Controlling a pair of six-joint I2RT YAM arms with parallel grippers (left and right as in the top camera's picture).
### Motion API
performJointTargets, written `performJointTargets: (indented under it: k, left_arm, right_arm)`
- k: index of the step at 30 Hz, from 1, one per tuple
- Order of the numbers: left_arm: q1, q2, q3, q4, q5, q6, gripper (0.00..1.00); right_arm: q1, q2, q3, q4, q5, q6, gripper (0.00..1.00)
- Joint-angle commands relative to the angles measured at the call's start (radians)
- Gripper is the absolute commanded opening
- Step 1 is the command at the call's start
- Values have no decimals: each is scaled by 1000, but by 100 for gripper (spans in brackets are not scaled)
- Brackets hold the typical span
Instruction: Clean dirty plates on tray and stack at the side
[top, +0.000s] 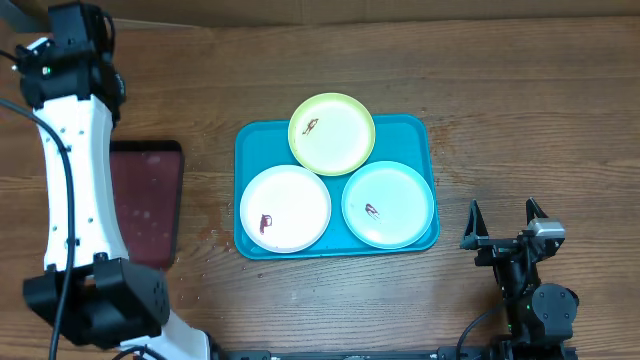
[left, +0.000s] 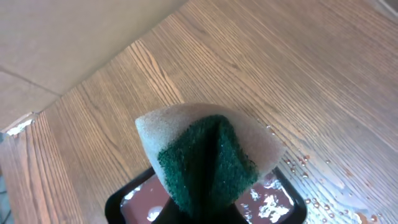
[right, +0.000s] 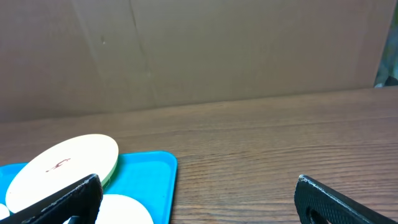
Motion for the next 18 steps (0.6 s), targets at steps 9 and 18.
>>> performJointTargets:
  k: [9, 18]
  left_arm:
    - [6, 99, -242, 37, -222, 18, 4]
    - [6, 41, 87, -102, -78, -24, 4]
  right_arm:
    - [2, -10, -10, 6, 6, -3, 100]
    - [2, -10, -10, 5, 6, -3, 100]
